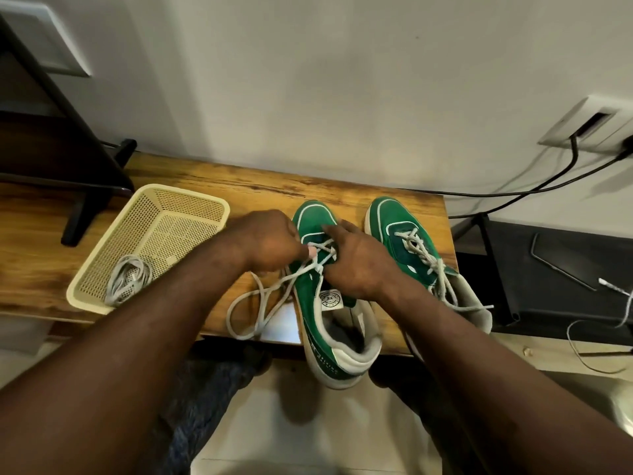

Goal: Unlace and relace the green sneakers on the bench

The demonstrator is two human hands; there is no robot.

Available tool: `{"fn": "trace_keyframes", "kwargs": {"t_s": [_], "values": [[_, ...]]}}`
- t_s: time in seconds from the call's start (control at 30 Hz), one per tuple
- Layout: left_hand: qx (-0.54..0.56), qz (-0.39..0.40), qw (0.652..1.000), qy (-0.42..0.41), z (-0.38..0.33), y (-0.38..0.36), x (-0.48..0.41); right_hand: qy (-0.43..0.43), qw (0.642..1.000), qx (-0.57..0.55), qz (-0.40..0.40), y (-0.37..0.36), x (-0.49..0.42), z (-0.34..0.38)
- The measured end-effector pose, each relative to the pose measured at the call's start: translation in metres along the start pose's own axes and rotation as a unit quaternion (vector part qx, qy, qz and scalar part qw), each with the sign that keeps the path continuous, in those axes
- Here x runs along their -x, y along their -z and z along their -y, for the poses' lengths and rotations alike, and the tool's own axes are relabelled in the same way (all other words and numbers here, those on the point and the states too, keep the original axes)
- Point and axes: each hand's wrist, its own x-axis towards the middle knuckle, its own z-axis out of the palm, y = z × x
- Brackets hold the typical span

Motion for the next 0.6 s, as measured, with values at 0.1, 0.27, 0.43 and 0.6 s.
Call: {"fn": "trace_keyframes", "kwargs": {"t_s": [0.1,0.27,0.43,0.6], "values": [[-0.058,0.044,0.997,-0.004,-0.005,-0.014,-0.005,-0.015,0.999,-0.044,0.007,0.011,0.003,-0.001],[0.097,0.102,0.989,0.048,-0.009,-0.020,-0.009,-0.034,0.997,-0.071,0.011,0.025,0.010,-0.006],[0.254,0.051,0.961,0.096,-0.011,-0.013,-0.007,-0.055,0.995,-0.087,-0.007,0.023,0.009,-0.010],[0.334,-0.079,0.934,-0.099,-0.013,0.011,0.000,-0.030,0.994,-0.089,-0.061,0.032,0.009,-0.007]]}}
